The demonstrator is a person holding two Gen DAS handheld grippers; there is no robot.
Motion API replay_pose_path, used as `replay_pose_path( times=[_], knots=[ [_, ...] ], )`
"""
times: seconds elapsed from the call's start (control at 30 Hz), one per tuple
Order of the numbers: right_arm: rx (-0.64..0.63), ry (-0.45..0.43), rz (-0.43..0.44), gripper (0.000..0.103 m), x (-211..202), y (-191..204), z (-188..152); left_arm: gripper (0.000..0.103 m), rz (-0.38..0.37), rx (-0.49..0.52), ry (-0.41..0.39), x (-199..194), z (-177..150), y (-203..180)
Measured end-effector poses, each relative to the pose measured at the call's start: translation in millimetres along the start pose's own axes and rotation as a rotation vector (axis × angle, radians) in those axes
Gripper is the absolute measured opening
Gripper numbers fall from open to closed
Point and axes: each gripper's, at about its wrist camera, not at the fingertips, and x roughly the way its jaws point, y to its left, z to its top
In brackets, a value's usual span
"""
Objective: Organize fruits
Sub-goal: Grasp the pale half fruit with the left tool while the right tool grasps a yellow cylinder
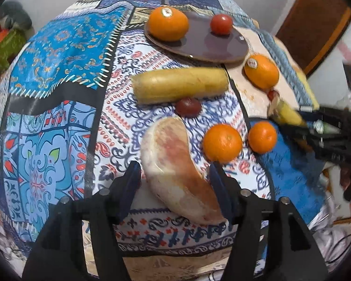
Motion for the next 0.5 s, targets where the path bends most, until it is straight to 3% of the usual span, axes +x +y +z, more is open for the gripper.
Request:
replay_pose_path(
  times=[0.2,0.33,0.5],
  knots=[
    [0.002,-0.03,-0.016,0.044,8,6,0,0.063,0.025,-0.018,-0.013,8,2,-5],
    [0.019,-0.061,-0.016,0.041,4,6,-3,0.047,0.044,-0.028,-0.027,8,5,2],
    [0.045,-0.115,-0.005,0.035,-11,9,-3,0.044,0.022,-0.054,-0.044,-1,4,11]
  ],
)
